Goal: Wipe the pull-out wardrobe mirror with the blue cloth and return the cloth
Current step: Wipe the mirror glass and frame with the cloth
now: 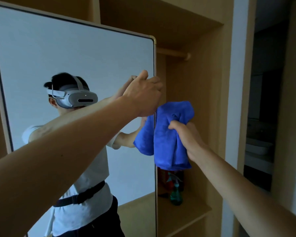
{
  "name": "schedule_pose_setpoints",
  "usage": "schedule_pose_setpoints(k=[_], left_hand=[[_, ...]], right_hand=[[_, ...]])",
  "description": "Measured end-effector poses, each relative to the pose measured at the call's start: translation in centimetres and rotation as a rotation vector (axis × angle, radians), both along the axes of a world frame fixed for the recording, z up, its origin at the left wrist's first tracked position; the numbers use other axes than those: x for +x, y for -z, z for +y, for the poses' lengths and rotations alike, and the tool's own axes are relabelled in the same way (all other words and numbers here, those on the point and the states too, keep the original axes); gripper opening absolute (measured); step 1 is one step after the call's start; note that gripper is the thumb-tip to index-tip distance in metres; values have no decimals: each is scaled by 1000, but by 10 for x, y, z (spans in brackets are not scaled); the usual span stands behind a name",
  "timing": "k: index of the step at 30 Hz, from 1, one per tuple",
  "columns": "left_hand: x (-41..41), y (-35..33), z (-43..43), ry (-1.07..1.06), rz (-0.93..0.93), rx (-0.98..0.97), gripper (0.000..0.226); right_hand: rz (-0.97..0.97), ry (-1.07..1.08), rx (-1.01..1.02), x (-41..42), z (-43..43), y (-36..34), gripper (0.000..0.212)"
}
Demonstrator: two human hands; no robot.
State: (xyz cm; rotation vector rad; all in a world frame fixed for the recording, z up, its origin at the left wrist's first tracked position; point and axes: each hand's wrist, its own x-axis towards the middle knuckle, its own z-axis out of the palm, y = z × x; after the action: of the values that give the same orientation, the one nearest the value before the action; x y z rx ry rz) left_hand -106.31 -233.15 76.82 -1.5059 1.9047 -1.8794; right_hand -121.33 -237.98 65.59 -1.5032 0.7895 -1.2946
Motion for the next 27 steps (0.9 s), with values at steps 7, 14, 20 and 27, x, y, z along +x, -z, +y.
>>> schedule_pose_setpoints(k=[7,14,20,27], left_hand=[[-1,-18,-4,-78,-21,-22,35],[-11,-25,-3,-162,-50,-33,27],[-11,-29,-5,-186,-26,-60,31],[-8,-43,-7,-255,13,-124,37]], right_hand=[[109,-59,53,-2,-15,35,25],[23,-114,-24,-1,-31,-5,16],[-116,-196,-108,5,-42,-54,14],[-81,-306,-77,3,-61,-48,14]])
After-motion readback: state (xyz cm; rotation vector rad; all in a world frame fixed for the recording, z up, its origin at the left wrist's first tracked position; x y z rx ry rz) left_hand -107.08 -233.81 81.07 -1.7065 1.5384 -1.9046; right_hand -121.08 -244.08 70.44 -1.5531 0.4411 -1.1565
